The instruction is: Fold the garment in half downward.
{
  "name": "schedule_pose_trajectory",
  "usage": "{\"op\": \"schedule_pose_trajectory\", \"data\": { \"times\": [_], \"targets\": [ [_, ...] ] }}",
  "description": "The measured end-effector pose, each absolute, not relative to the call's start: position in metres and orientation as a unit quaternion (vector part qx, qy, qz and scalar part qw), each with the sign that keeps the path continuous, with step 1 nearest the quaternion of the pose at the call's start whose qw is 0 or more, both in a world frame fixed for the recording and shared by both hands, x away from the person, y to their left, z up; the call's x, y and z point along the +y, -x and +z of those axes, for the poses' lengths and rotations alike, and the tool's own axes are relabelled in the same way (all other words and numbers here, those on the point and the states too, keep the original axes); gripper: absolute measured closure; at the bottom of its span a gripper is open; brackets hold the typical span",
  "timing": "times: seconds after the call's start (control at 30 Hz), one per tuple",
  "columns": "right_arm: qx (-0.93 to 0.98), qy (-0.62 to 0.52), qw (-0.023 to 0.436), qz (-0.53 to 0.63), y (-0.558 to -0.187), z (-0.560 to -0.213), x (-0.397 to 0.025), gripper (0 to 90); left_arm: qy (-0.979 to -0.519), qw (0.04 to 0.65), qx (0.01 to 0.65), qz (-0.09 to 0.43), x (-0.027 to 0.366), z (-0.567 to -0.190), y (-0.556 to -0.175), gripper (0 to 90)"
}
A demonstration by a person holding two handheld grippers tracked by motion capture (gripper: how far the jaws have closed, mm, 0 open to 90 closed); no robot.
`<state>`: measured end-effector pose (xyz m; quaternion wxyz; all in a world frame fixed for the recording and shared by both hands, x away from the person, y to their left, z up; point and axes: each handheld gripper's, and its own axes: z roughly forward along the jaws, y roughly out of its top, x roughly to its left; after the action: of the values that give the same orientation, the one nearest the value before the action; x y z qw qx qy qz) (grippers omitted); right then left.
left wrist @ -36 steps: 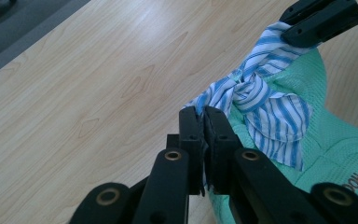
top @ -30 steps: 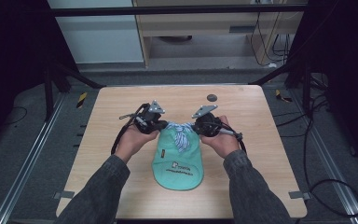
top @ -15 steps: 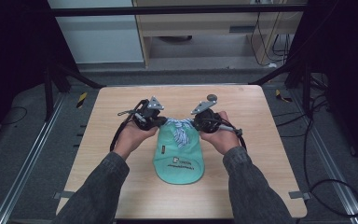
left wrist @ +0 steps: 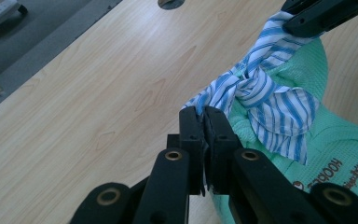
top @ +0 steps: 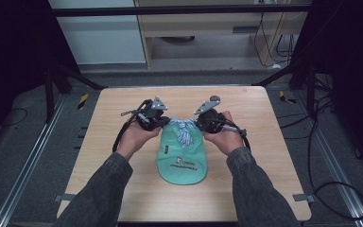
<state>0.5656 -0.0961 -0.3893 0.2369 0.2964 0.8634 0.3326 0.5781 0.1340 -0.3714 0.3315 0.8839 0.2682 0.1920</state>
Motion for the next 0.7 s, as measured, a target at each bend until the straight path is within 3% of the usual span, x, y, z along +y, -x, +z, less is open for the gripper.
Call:
{"op": "schedule_pose_trajectory", "data": {
  "times": [0.23, 0.7],
  "targets": [
    [0.862, -0.29, 0.25, 0.333, -0.567, -0.378, -0.094, 84.3, -0.882, 0.336, 0.263, 0.202, 0.137, -0.363, -0.575, 87.3],
    [0.87, -0.275, 0.25, 0.324, -0.553, -0.396, -0.09, 84.1, -0.886, 0.326, 0.256, 0.209, 0.135, -0.38, -0.563, 87.2]
  ]
}}
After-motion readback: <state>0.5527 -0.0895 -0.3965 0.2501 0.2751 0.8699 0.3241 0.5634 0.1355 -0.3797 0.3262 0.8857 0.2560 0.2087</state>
